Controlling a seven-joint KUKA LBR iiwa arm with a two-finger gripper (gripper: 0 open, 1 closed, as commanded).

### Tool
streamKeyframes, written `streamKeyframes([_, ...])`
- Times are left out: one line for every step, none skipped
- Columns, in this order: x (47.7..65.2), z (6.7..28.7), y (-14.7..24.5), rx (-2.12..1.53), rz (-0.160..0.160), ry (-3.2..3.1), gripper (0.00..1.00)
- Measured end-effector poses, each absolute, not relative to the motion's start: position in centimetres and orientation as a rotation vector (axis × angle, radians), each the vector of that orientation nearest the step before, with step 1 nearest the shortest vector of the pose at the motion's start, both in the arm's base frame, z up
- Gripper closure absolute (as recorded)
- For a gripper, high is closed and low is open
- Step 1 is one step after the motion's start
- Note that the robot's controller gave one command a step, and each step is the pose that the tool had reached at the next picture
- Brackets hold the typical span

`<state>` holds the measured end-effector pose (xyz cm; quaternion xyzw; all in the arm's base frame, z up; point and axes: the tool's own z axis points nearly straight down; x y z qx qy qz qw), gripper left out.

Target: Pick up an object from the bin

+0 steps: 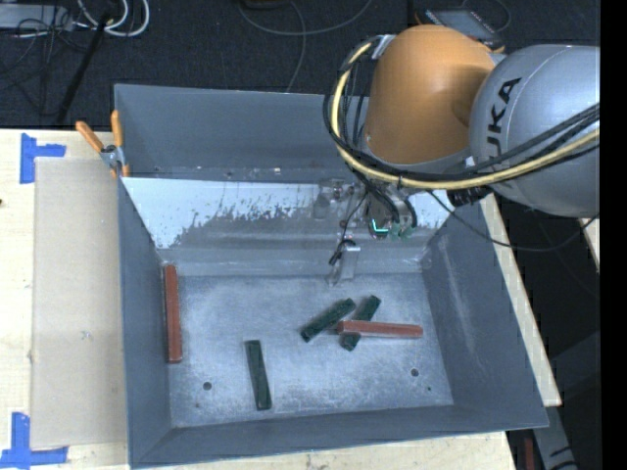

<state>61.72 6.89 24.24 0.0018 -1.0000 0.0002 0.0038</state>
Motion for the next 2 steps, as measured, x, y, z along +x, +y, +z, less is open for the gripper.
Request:
streamKeyframes([59.19,6.57,2.05,-0.153,-0.001,-3.128,0.0])
streamKeyframes([59.67,7.2,2.12,-0.156,-0.004,-3.145,1.0])
